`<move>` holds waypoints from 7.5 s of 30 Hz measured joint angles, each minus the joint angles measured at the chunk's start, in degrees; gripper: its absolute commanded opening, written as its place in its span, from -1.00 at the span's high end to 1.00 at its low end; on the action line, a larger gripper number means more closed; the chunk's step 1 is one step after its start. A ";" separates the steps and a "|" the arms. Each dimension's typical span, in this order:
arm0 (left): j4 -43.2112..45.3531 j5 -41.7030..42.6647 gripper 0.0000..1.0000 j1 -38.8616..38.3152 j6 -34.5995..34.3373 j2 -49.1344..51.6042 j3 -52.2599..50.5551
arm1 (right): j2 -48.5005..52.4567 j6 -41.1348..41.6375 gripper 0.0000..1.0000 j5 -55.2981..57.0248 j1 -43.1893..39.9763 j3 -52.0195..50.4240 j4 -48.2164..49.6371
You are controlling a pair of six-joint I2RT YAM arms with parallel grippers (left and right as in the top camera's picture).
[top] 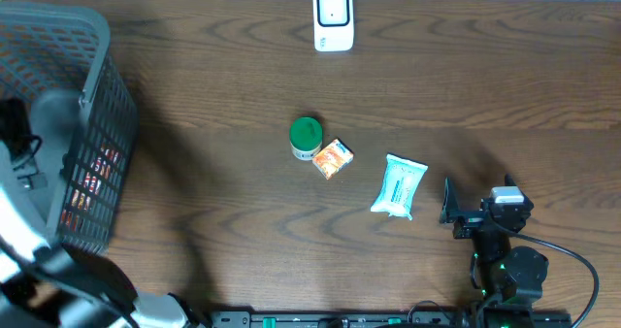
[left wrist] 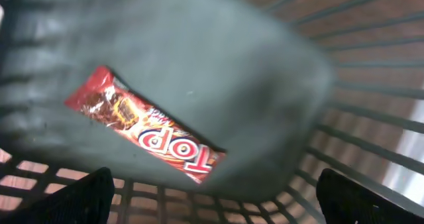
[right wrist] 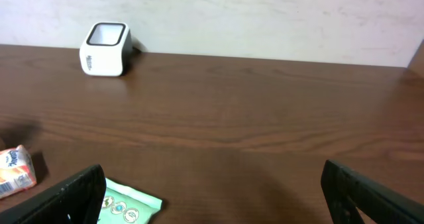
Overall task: Scan the item barcode
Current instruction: 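Return the left gripper to the basket and grasp the red 'Top' chocolate bar, then carry the chocolate bar with the left gripper and drop it beside the green pack, then retract the left arm to the basket side and raise the right arm, then lower the right gripper onto the chocolate bar and grasp it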
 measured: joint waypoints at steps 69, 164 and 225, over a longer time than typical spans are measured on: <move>6.36 2.62 0.85 2.36 -10.78 15.47 -6.97 | 0.00 0.02 -0.98 0.00 0.00 0.00 -0.02; 35.10 -21.90 -0.55 -82.93 52.30 -19.34 -4.37 | -0.02 0.02 -0.98 0.00 0.00 0.00 -0.02; 56.74 -65.16 -0.55 -53.46 75.89 -58.58 -12.83 | 107.03 -23.10 -0.99 -42.07 -3.76 84.37 -57.07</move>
